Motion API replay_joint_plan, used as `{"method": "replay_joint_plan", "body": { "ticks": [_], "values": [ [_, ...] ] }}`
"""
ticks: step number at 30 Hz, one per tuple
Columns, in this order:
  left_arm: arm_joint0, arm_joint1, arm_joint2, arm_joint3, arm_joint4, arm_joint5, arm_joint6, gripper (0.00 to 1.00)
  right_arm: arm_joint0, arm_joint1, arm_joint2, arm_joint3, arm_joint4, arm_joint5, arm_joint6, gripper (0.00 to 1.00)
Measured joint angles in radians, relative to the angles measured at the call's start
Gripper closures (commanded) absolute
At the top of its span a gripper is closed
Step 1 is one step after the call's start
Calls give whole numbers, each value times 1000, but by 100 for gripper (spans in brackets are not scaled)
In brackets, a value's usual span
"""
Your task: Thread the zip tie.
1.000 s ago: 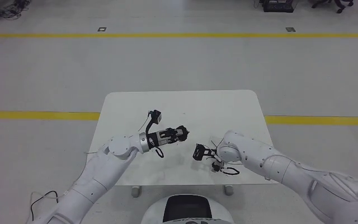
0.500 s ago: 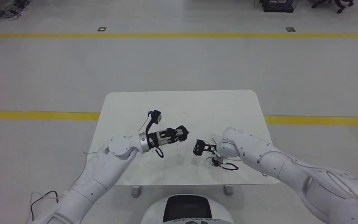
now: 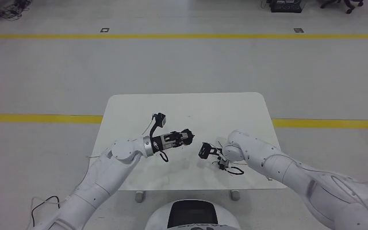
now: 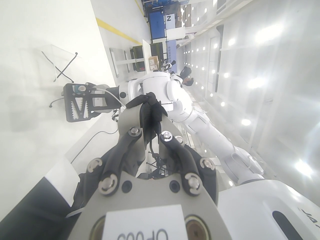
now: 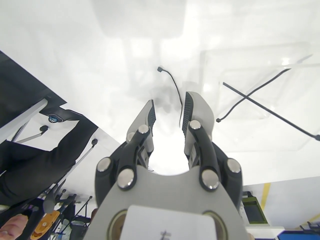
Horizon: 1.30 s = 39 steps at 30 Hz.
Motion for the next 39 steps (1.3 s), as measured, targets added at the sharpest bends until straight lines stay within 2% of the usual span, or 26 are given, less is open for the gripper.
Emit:
{"method": "replay_joint_plan", "body": {
  "ticks": [12, 20, 25, 29, 32, 35, 39],
  "values": [
    [0, 0, 0, 0, 0, 0, 0, 100, 0, -12, 0, 24, -4, 0, 0, 100],
    [0, 0, 0, 0, 0, 0, 0, 100, 0, -13, 0, 16, -10, 0, 7, 100],
    [0, 0, 0, 0, 0, 0, 0, 100, -2, 1, 0, -25, -15, 0, 13, 100],
    [0, 0, 0, 0, 0, 0, 0, 100, -4, 24, 0, -75, -7, 0, 15, 100],
    [0, 0, 0, 0, 0, 0, 0, 100, -4, 52, 0, -120, 5, 0, 0, 100],
    [0, 0, 0, 0, 0, 0, 0, 100, 1, 90, 0, -167, 27, 0, -39, 100],
    [0, 0, 0, 0, 0, 0, 0, 100, 6, 161, 0, -234, 67, 0, -135, 100]
  ]
}}
